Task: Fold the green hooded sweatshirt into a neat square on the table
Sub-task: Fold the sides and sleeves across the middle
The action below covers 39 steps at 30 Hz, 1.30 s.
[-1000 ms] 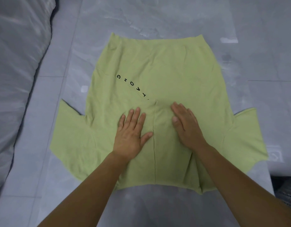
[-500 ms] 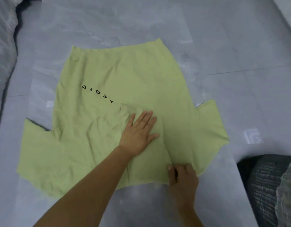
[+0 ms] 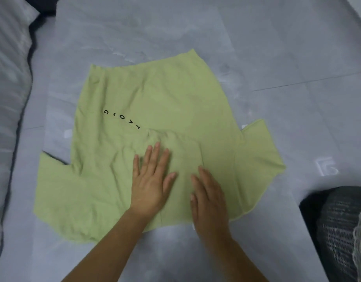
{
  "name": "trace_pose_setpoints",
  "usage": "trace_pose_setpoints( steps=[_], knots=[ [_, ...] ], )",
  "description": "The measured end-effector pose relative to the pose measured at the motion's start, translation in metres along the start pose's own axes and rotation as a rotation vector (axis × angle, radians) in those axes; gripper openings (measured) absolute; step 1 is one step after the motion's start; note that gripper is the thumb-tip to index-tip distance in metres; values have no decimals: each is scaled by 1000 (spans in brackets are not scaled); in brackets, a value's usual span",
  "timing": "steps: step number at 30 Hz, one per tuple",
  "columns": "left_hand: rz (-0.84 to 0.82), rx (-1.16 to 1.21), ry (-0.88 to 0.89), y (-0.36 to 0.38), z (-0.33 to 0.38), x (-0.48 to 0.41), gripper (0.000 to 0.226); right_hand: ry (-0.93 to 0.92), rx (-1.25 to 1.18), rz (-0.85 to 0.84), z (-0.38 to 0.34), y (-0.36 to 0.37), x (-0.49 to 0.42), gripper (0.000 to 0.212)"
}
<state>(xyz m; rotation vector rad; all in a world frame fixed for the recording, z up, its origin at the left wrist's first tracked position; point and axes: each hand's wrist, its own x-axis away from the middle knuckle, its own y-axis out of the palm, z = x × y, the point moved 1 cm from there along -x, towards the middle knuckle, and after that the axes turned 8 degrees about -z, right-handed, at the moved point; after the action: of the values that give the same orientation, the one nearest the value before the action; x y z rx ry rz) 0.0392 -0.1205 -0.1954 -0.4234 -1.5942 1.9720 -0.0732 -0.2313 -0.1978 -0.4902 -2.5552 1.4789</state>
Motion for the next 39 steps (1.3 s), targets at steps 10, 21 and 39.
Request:
trace_pose_setpoints(
  steps=[10,21,39],
  knots=[
    [-125,-55,-216,33,-33,52,67,-55,282,-315,15,35,-27,61],
    [-126,77,-383,21,-63,68,68,-25,304,-366,6,29,-29,65],
    [-143,28,-291,27,-55,59,65,-22,283,-278,-8,44,-75,63]
  ],
)
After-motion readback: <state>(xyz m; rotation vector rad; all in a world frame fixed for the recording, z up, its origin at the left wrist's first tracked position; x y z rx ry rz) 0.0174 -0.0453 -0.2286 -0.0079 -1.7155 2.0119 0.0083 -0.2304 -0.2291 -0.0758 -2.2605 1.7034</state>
